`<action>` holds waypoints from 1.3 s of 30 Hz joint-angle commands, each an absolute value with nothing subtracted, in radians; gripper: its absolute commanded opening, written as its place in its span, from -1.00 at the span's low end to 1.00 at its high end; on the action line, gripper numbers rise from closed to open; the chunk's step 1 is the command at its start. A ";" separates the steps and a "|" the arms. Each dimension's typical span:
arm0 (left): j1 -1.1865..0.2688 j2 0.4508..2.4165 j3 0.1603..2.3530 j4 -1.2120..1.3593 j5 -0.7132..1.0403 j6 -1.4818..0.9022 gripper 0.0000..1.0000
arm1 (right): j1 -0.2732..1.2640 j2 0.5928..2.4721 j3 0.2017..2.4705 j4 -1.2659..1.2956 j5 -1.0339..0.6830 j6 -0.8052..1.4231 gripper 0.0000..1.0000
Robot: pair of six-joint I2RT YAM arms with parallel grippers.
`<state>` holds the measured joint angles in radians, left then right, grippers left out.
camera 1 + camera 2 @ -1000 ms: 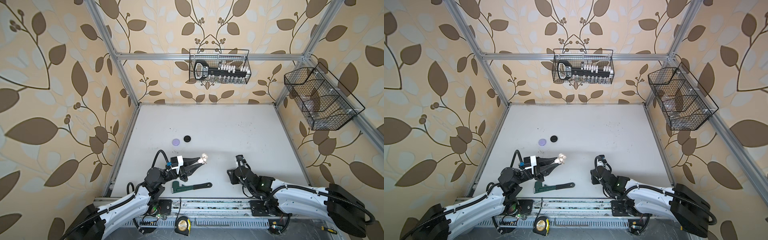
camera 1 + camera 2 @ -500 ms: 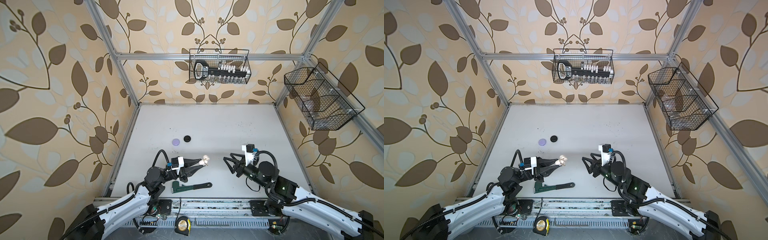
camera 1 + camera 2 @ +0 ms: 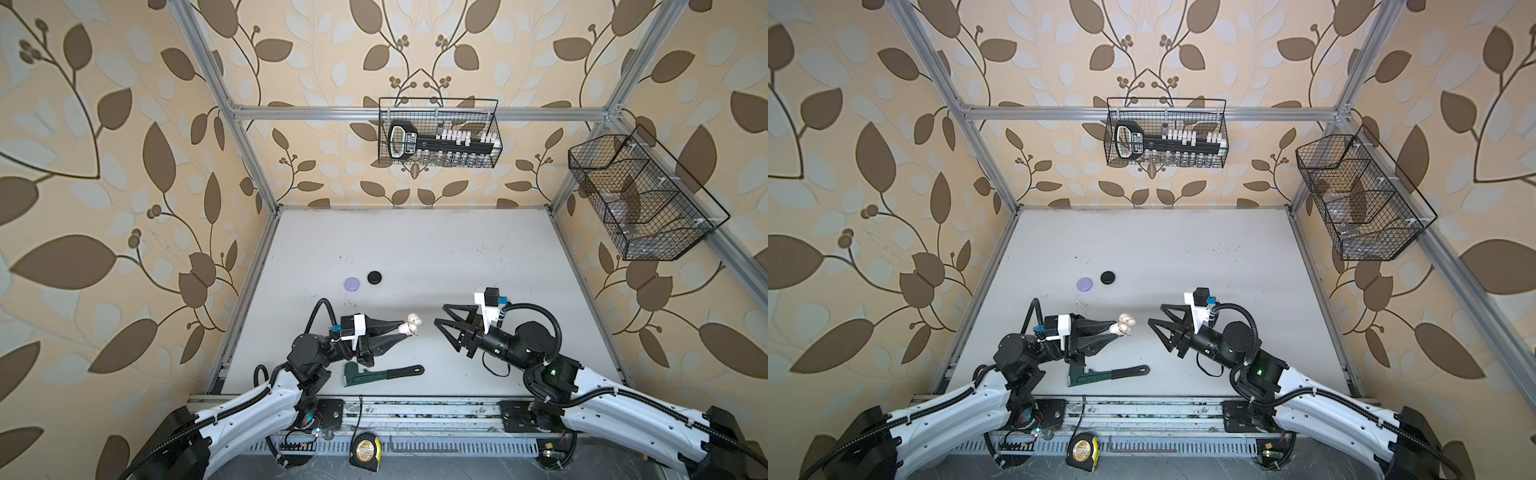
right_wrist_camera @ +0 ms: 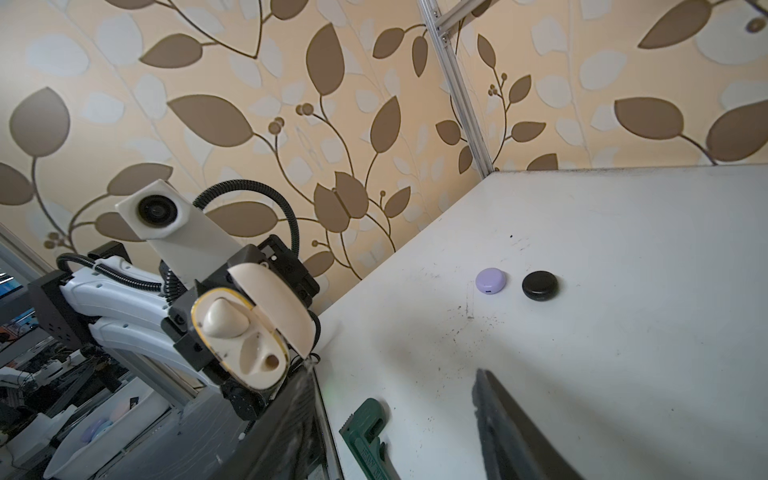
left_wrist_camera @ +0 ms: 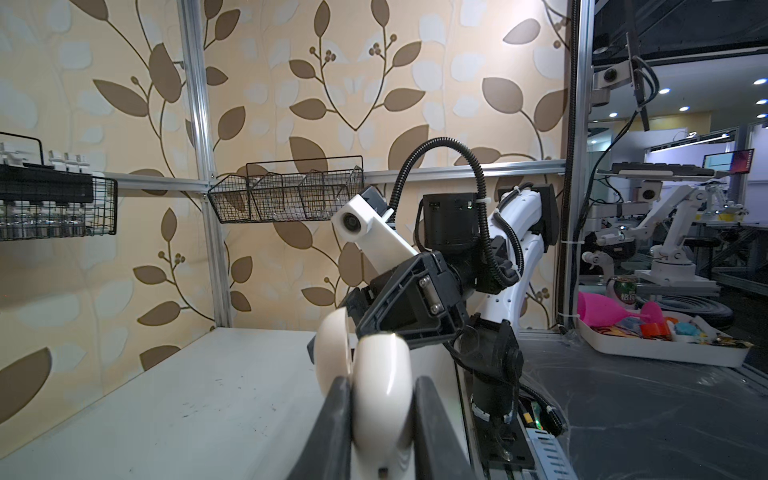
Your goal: Insert the wireless bluetooth earbuds into the charging case
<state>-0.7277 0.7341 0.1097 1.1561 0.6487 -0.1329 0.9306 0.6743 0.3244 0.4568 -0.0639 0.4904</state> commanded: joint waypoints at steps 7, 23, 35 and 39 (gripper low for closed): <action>-0.733 0.787 0.186 1.341 0.755 -0.214 -1.00 | 0.928 0.727 0.365 0.564 -0.137 0.449 0.14; -0.733 0.772 0.199 1.311 0.767 -0.199 -1.00 | 0.959 0.749 0.374 0.649 -0.276 0.399 0.06; -0.733 0.772 0.210 1.337 0.844 -0.238 -1.00 | 1.033 0.839 0.460 0.618 -0.234 0.358 0.09; -0.733 0.776 0.213 1.350 0.859 -0.248 -1.00 | 1.040 0.863 0.464 0.635 -0.249 0.356 0.01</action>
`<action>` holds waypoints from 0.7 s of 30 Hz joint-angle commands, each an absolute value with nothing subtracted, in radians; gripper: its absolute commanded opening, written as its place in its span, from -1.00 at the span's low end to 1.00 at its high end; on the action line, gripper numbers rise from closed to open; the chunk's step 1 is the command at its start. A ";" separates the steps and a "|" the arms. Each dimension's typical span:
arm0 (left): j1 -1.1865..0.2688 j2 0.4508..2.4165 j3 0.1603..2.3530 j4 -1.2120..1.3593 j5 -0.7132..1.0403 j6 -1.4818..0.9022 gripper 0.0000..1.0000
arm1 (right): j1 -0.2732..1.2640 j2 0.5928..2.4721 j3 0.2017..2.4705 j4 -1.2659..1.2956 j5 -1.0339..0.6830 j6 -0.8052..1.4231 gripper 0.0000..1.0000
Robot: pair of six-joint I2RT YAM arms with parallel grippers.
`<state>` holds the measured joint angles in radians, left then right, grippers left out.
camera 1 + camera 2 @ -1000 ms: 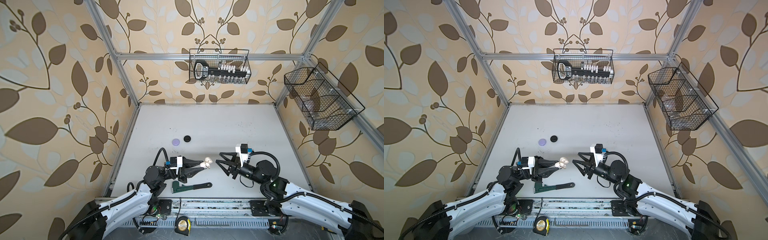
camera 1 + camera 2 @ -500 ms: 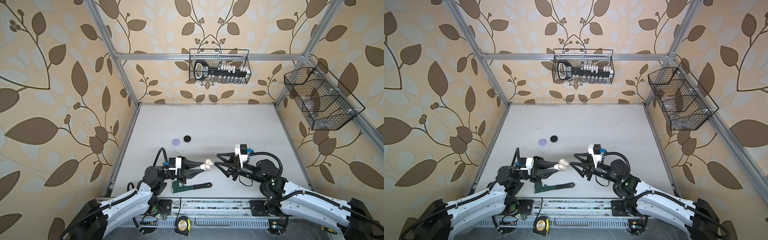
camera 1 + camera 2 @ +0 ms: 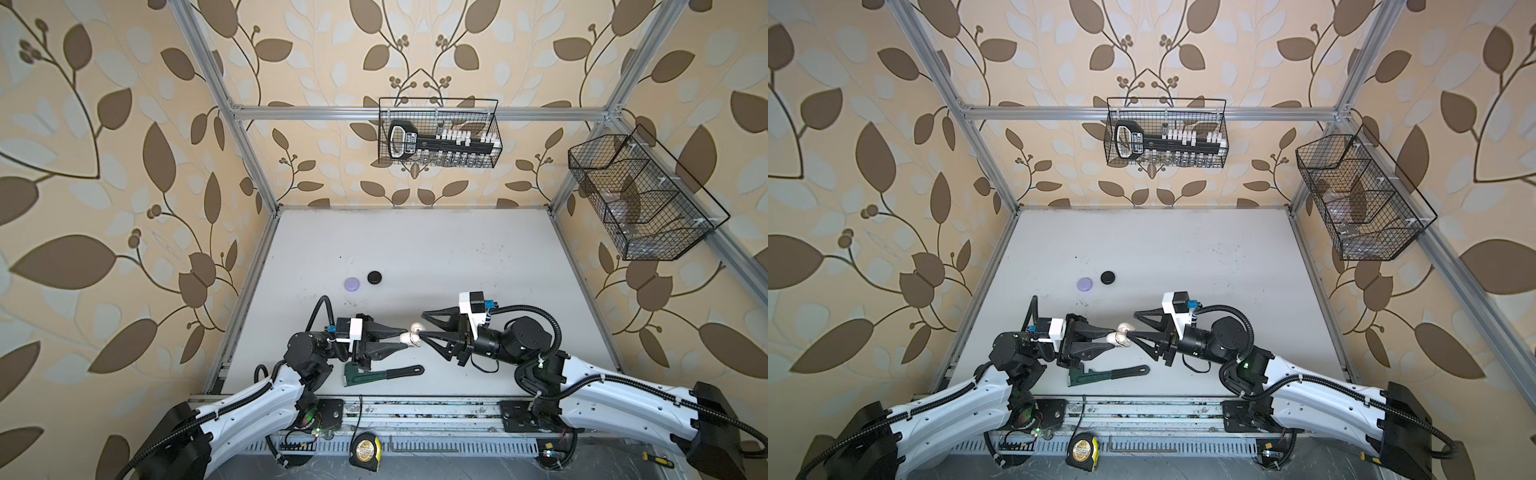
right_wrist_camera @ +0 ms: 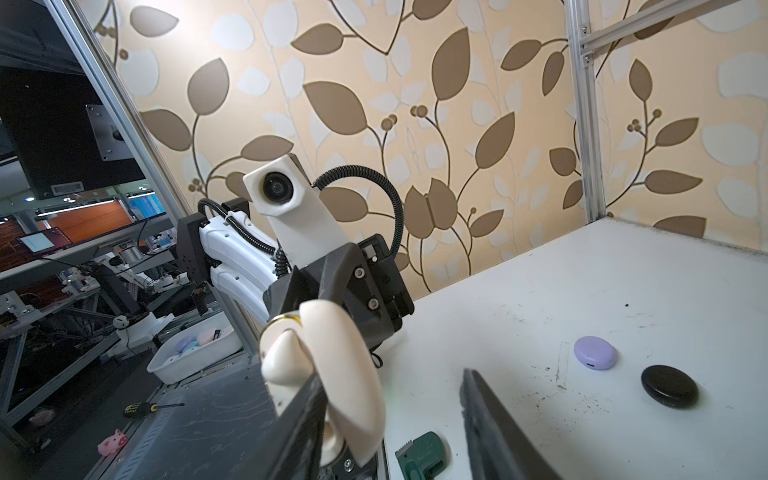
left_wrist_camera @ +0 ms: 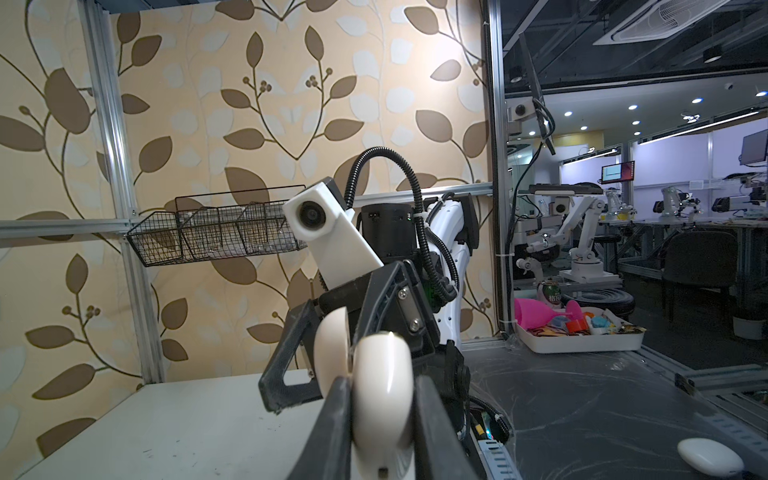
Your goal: Insert the wireless bluetooth earbuds into the charging case
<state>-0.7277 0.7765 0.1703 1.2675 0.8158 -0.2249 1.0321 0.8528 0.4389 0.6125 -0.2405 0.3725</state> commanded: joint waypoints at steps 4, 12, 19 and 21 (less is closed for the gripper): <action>-0.733 0.783 0.218 1.356 0.867 -0.253 -1.00 | 1.046 0.874 0.466 0.646 -0.261 0.355 -0.15; -0.733 0.780 0.212 1.353 0.852 -0.258 -1.00 | 1.046 0.853 0.466 0.615 -0.253 0.341 -0.74; -0.733 0.672 0.243 1.094 0.814 -0.201 -0.40 | 1.046 0.802 0.500 0.452 -0.206 0.269 -1.00; -0.733 0.631 0.258 0.989 0.808 -0.175 -0.24 | 1.044 0.789 0.507 0.422 -0.199 0.253 -1.00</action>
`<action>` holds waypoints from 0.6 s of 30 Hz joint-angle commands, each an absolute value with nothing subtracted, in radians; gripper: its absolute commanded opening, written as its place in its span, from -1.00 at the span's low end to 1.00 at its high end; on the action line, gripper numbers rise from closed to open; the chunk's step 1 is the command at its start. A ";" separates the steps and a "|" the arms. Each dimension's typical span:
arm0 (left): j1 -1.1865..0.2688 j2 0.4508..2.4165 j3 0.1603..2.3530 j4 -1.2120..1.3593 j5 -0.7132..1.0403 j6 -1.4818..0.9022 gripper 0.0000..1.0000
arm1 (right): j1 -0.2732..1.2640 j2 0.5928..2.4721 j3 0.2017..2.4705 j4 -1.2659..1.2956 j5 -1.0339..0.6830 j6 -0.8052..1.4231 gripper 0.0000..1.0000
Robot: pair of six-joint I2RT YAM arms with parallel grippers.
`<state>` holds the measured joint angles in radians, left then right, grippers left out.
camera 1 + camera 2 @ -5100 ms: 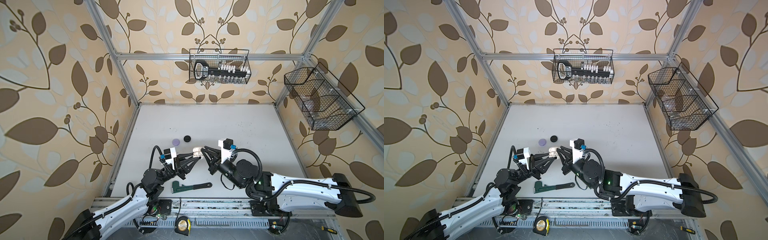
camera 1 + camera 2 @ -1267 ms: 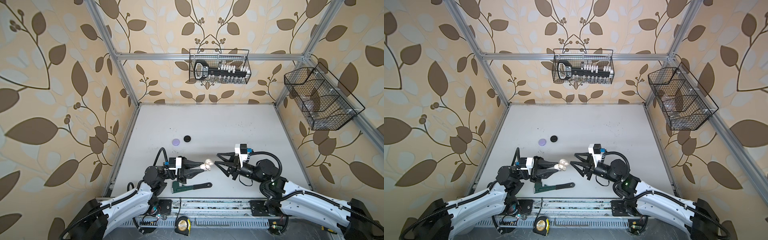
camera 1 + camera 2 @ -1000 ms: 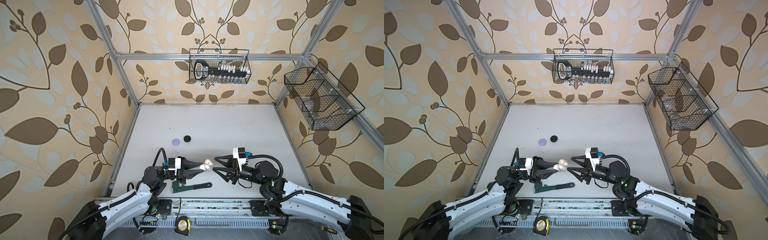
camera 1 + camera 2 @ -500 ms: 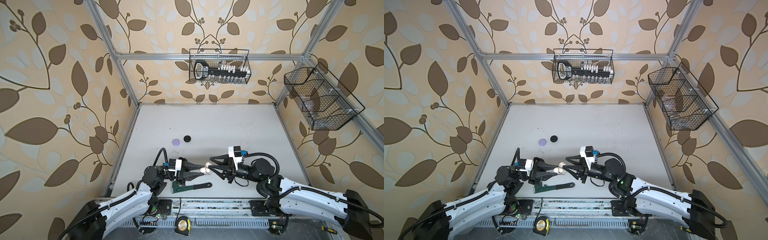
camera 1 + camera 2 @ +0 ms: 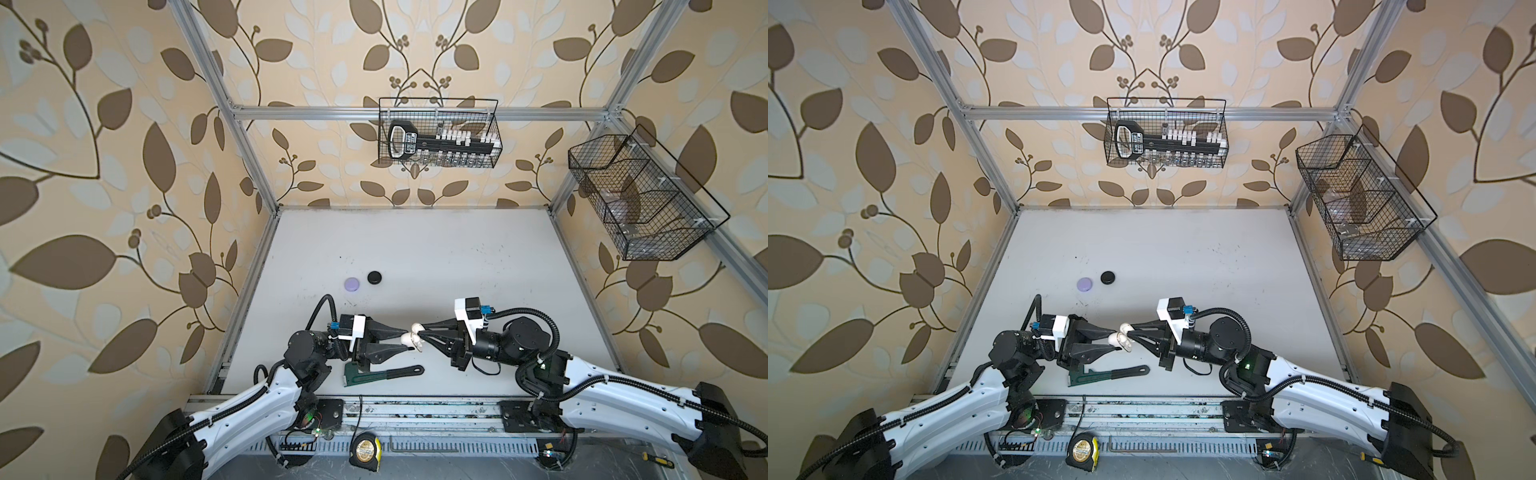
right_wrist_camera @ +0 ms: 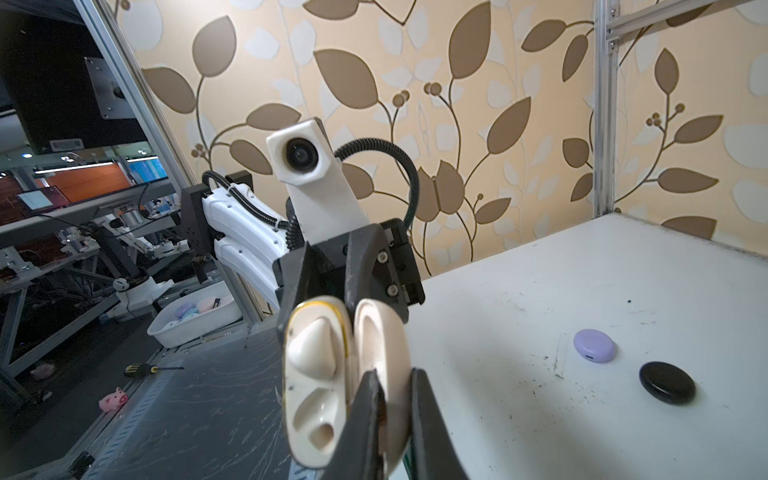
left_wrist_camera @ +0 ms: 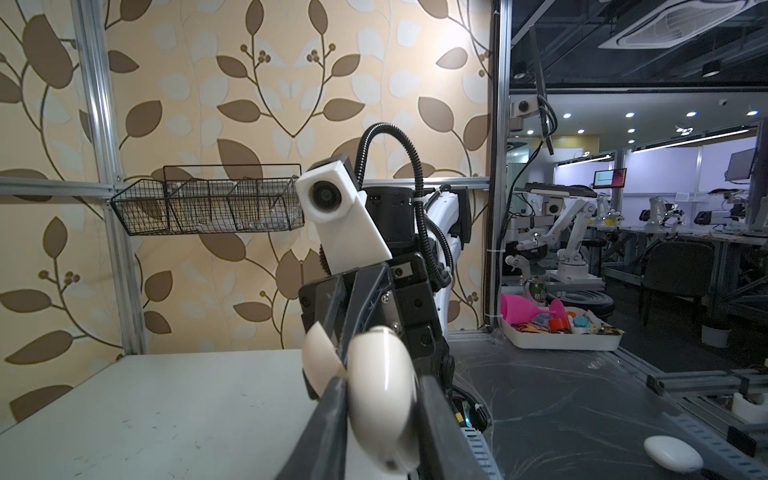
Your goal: Insert the wireless bluetooth earbuds into the charging case
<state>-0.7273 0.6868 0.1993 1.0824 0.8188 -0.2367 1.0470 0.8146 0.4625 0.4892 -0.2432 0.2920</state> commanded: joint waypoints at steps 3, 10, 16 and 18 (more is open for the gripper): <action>-0.733 0.578 0.280 0.829 0.793 -0.152 0.07 | 1.035 0.780 0.535 0.348 -0.196 0.206 -1.00; -0.733 0.545 0.443 0.298 0.801 -0.039 0.37 | 1.036 0.764 0.602 0.174 -0.137 0.041 -1.00; -0.733 0.549 0.529 0.074 0.744 0.007 0.68 | 1.070 0.761 0.633 0.104 -0.089 -0.070 -1.00; -0.733 0.570 0.553 0.044 0.761 0.012 0.63 | 1.084 0.774 0.642 0.095 -0.073 -0.087 -1.00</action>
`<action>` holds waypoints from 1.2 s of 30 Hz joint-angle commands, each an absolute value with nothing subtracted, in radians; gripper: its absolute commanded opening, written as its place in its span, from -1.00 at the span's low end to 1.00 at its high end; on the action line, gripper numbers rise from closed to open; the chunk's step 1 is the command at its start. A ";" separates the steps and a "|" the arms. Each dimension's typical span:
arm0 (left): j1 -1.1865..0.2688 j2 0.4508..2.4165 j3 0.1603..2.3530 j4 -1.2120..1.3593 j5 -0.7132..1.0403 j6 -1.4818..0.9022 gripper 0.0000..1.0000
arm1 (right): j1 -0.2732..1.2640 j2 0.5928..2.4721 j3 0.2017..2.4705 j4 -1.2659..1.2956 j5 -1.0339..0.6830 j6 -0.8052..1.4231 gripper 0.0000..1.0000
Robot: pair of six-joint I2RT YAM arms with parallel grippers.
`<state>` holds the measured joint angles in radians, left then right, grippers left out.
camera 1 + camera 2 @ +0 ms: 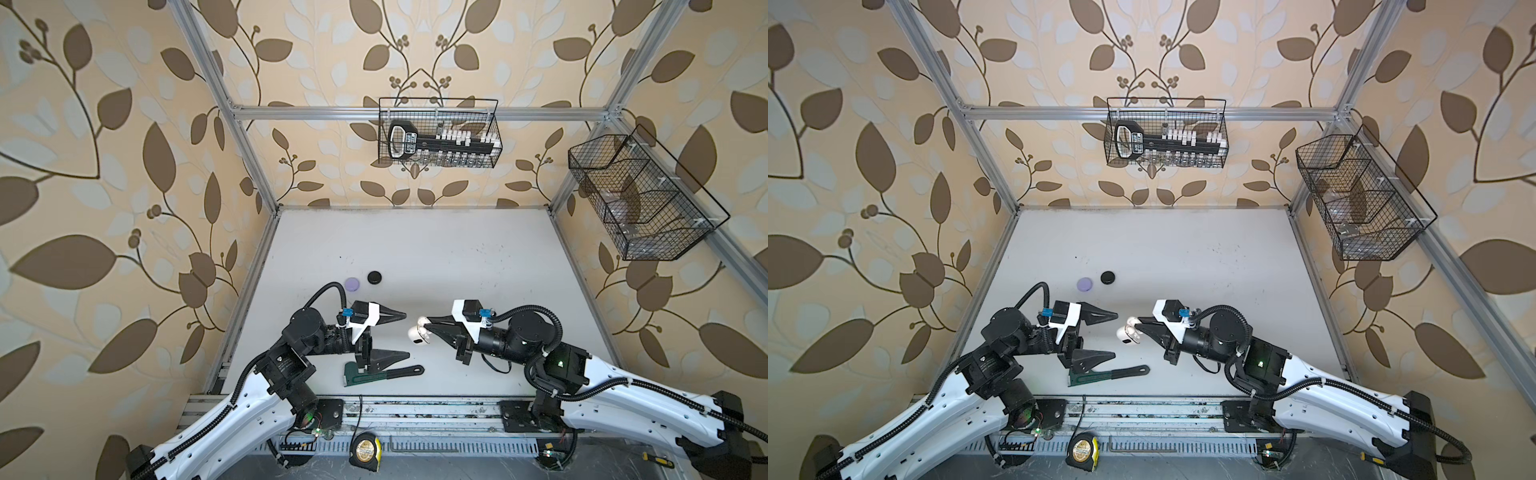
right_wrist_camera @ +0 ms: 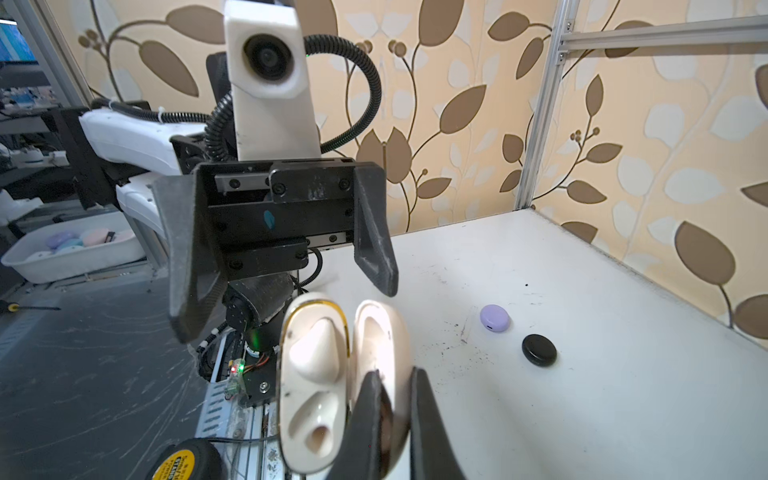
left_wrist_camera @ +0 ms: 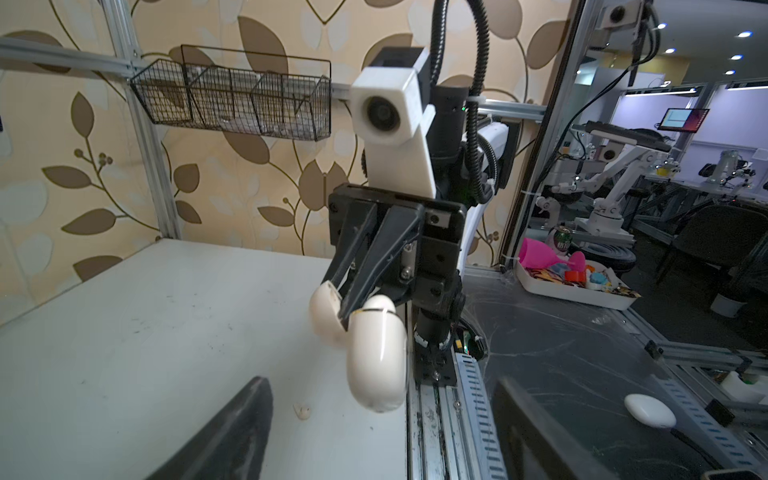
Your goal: Insert the wireless bluetooth earbuds into the charging case
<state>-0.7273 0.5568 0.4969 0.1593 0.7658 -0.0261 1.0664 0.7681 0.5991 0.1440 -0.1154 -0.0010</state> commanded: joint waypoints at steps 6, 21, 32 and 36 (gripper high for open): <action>-0.733 0.683 0.635 -0.070 0.780 0.056 0.49 | 1.123 0.812 0.669 0.076 -0.037 -0.128 -1.00; -0.733 0.768 0.685 -0.143 0.857 0.122 0.29 | 1.145 0.882 0.710 0.033 0.016 -0.173 -1.00; -0.733 0.812 0.697 -0.169 0.897 0.161 -0.26 | 1.166 0.898 0.719 0.037 0.037 -0.170 -1.00; -0.733 0.806 0.698 -0.167 0.896 0.166 -0.41 | 1.173 0.898 0.719 0.032 0.049 -0.169 -0.95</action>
